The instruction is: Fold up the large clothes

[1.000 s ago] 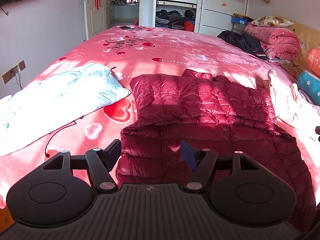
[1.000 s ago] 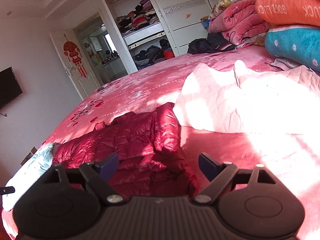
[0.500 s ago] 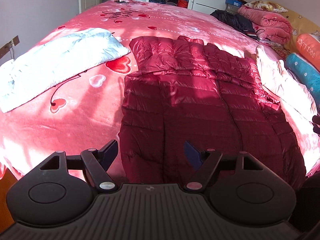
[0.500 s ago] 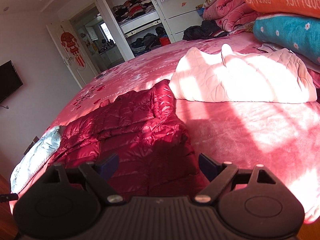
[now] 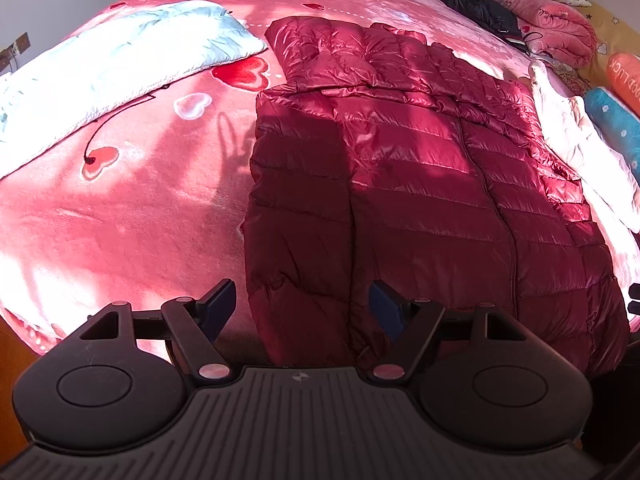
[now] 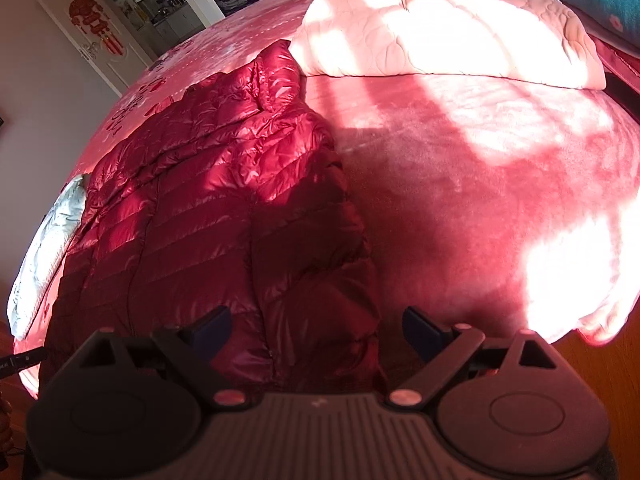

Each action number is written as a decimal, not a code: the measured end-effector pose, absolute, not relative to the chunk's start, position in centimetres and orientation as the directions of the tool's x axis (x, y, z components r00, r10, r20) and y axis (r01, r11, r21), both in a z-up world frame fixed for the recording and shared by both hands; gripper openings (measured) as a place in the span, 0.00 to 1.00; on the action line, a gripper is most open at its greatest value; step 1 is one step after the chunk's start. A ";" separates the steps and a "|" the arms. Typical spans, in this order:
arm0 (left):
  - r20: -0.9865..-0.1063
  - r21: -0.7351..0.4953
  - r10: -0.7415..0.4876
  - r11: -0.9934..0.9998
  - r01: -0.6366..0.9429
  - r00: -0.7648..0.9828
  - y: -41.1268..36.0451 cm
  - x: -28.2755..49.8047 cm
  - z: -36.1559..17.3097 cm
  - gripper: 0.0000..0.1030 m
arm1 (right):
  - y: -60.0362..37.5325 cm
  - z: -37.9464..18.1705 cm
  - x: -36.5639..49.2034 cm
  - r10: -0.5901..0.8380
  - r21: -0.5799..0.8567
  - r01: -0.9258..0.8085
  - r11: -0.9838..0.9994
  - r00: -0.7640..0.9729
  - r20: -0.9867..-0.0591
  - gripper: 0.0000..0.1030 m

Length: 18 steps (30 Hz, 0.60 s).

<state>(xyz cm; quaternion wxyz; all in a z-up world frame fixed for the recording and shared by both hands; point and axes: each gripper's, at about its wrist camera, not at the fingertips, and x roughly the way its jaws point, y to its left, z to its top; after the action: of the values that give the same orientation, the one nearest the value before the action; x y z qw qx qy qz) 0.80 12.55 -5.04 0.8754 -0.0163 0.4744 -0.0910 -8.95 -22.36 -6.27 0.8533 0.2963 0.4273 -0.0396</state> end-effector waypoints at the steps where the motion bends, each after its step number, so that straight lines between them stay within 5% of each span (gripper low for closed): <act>1: -0.831 -0.109 -0.170 0.983 0.146 0.529 12.5 1.1 -5.2 0.88 | -22.4 -6.4 -8.9 0.200 0.480 0.317 0.818 0.626 -0.754 0.89; 18: -0.875 -0.072 -0.142 0.983 0.167 0.463 10.7 2.0 -7.9 0.87 | -22.1 -8.3 -7.0 0.283 0.478 0.326 0.816 0.496 -0.821 0.88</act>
<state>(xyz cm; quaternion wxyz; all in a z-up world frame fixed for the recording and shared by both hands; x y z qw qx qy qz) 1.97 10.66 -7.91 0.8551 0.0121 0.5103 -0.0905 -6.97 -22.09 -8.34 0.8099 0.3031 0.5020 -0.0131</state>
